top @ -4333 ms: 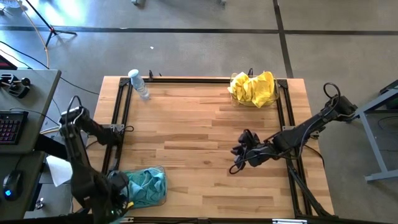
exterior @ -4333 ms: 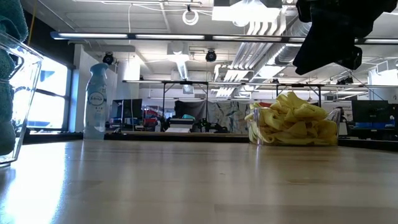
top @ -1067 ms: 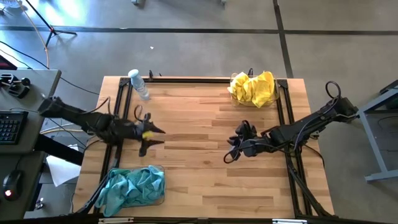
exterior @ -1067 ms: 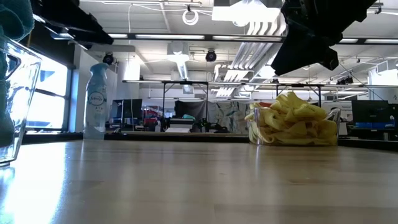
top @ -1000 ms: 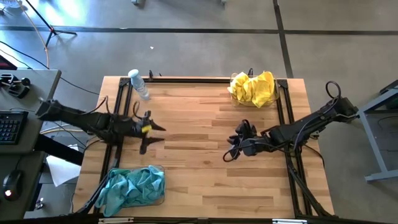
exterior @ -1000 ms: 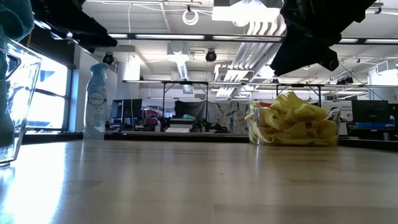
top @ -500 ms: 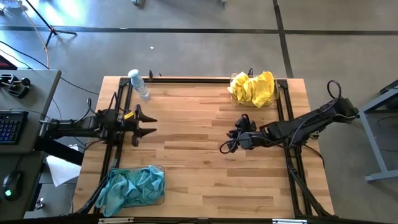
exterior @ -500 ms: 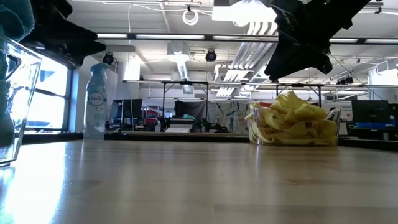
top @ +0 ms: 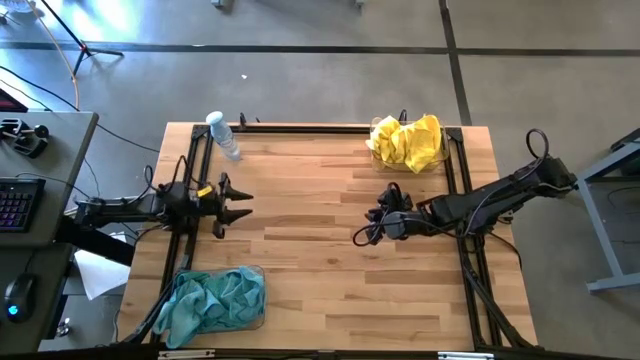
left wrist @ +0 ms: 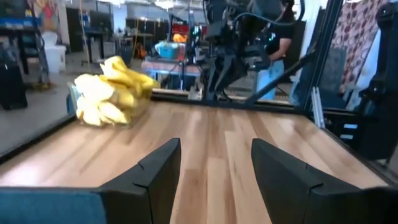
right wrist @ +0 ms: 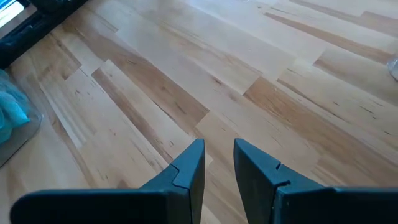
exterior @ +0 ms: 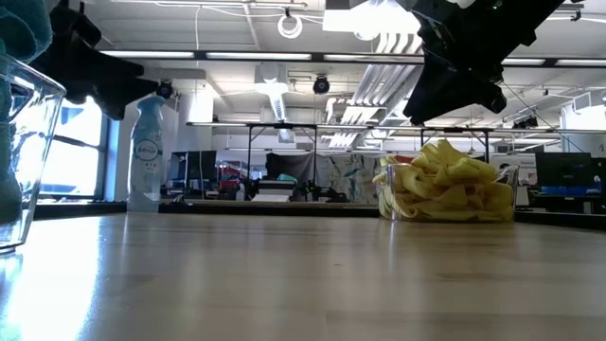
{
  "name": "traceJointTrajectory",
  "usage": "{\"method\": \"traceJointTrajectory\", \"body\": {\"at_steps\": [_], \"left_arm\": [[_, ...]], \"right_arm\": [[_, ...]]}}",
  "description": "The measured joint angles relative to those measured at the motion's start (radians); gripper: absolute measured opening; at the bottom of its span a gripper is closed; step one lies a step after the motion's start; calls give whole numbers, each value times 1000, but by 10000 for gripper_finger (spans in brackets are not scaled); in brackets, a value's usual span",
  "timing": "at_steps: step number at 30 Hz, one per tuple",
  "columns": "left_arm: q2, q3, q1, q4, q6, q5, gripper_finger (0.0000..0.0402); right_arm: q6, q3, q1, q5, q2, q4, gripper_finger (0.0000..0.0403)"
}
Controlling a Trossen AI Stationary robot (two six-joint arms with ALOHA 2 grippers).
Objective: Sort microfiber towel by color & place in baskets
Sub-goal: Return to Home Position
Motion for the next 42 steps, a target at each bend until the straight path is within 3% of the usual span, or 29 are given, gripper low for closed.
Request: {"method": "traceJointTrajectory", "body": {"at_steps": [6, 15, 20, 28, 37, 42], "left_arm": [[-4, 0, 0, 1, 72, -3, 186], [5, 0, 0, 3, 21, -3, 186], [5, 0, 0, 2, 21, -3, 186], [5, 0, 0, 2, 21, -3, 186], [5, 0, 0, 2, 20, -3, 186], [5, 0, 0, 3, 20, -3, 186]], "right_arm": [[-19, 0, 0, -3, 0, -13, 78], [-85, 0, -11, -11, 0, -56, 75], [-173, 0, -40, -84, 0, -95, 19], [-443, 0, -109, -143, 0, -92, 2], [-795, 0, -232, -310, 0, -60, 1], [-914, -1, -276, -370, 0, -18, 0]]}}
